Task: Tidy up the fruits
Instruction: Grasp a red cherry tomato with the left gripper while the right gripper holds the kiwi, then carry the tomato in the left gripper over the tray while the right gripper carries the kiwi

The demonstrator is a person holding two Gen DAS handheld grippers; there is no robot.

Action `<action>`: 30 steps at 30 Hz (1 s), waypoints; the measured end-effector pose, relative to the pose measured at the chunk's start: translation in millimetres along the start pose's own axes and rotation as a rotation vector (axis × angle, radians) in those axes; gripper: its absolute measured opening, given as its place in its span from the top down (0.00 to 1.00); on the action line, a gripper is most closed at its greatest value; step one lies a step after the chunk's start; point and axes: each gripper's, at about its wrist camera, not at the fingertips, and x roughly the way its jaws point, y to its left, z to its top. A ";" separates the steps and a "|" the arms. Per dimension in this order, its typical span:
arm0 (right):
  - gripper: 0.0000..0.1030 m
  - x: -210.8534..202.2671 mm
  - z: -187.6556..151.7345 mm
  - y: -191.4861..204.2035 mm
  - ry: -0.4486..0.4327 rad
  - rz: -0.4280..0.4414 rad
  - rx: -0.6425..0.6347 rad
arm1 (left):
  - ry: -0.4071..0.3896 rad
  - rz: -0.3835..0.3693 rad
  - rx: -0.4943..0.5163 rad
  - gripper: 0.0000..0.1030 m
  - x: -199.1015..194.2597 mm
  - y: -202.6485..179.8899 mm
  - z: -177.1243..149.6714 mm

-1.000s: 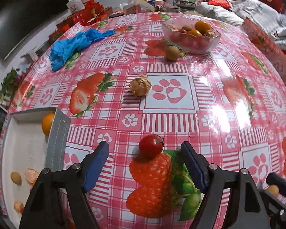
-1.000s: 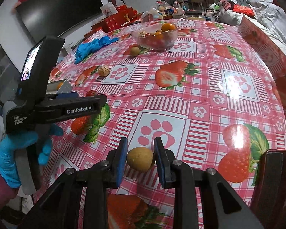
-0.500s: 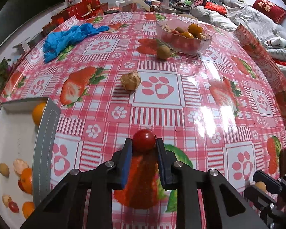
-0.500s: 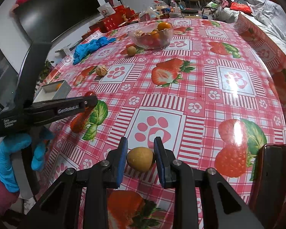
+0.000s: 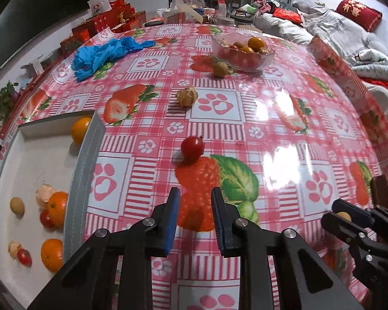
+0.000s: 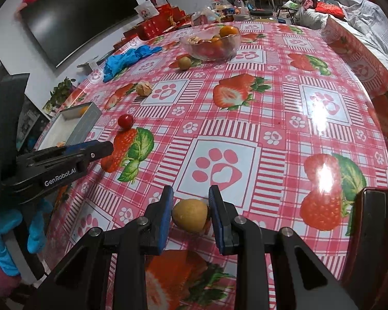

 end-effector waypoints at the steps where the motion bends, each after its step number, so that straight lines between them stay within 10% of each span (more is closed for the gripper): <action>1: 0.70 -0.7 -0.8 0.6 -0.001 -0.002 -0.002 | -0.004 0.017 0.003 0.74 0.1 0.3 0.7; 4: 0.70 -4.1 -1.7 -0.2 -0.008 -0.005 0.002 | -0.010 0.002 -0.003 0.63 2.3 1.6 7.4; 6: 0.70 -5.3 -1.7 -2.0 -0.009 -0.005 0.009 | -0.036 0.003 -0.005 0.20 3.2 0.9 12.8; 12: 0.70 -4.5 -1.5 -6.6 -0.003 -0.005 0.018 | -0.082 0.053 0.000 0.16 15.3 -1.9 26.1; 16: 0.70 -3.3 -1.8 -8.6 0.001 -0.006 0.022 | -0.065 0.062 -0.022 0.18 28.6 -0.3 31.1; 25: 0.70 -4.7 -0.3 -9.4 0.003 -0.022 0.021 | -0.012 0.017 -0.028 0.75 42.1 -1.5 34.8; 30: 0.70 -6.3 0.2 -6.9 0.006 -0.020 0.021 | -0.008 -0.016 -0.034 0.75 30.5 2.7 27.6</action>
